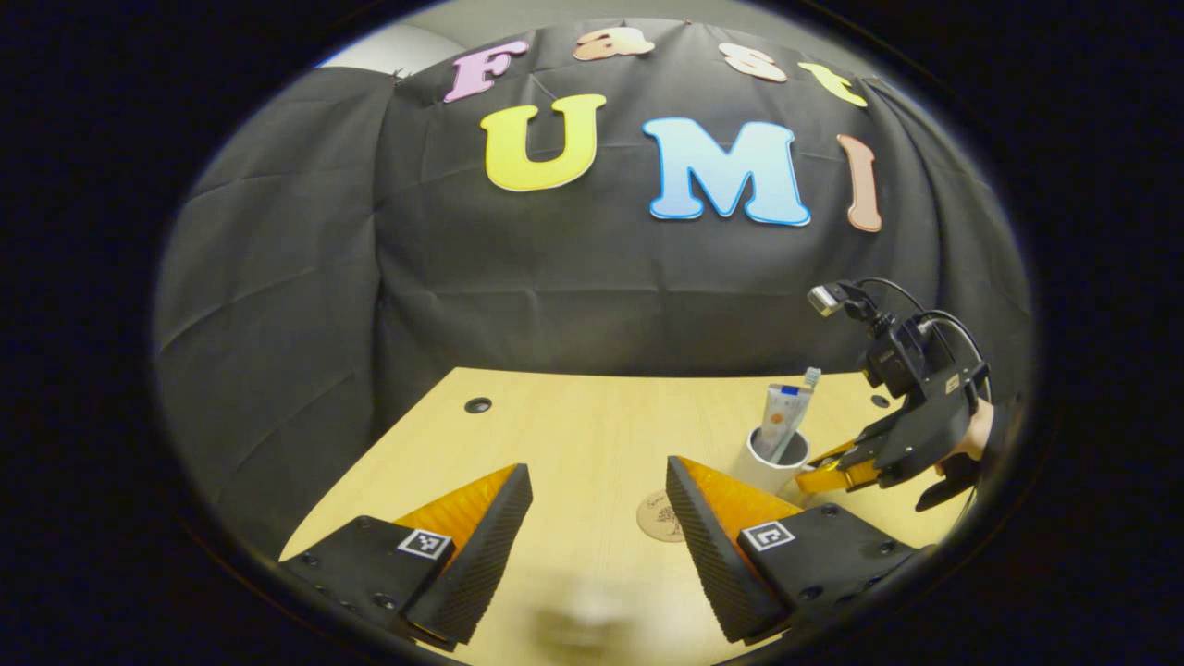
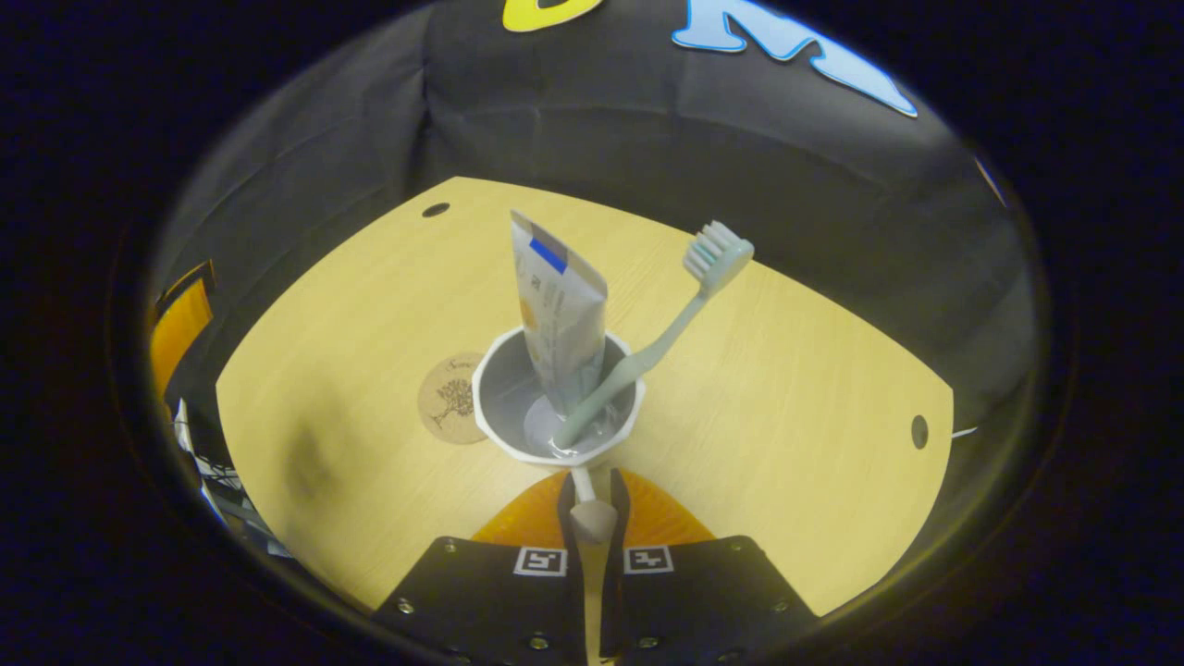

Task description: Put the toothbrush and toothpaste on the desktop into the cup, then pick up the cup and place it on the coaster on the desktop.

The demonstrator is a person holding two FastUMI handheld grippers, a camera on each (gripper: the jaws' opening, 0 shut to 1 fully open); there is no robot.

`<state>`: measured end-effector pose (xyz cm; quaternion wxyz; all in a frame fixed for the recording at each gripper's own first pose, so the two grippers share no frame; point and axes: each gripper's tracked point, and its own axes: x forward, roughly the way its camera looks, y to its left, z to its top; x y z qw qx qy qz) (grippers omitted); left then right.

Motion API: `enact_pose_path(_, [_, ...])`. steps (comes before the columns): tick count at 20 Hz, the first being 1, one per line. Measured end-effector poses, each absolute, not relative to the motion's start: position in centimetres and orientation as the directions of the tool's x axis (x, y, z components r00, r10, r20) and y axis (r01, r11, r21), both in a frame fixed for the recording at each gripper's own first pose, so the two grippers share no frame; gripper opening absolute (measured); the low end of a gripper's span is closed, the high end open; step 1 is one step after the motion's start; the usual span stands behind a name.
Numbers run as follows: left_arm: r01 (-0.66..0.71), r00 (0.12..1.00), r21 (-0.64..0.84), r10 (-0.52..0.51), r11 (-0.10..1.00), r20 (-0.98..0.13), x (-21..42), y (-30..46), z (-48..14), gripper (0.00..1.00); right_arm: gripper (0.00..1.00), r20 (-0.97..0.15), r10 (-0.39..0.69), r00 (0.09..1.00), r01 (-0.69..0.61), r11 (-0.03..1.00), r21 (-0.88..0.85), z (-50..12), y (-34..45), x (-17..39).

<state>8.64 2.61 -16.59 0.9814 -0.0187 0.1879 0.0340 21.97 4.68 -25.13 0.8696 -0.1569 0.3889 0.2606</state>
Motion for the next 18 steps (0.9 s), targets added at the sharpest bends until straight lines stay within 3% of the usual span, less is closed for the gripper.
enact_pose_path(13, [-0.107,0.921,-0.017,0.093,0.994,-0.378,7.6,5.0,-16.8,0.98,0.08,-0.748,0.41,0.522,-0.64,0.768,-0.027,-25.2,4.5,22.0])
enact_pose_path(18, [-0.134,0.917,-0.02,0.116,0.991,-0.382,6.9,6.3,-17.0,0.98,0.07,-0.767,0.391,0.508,-0.656,0.753,-0.051,-25.2,3.9,22.1])
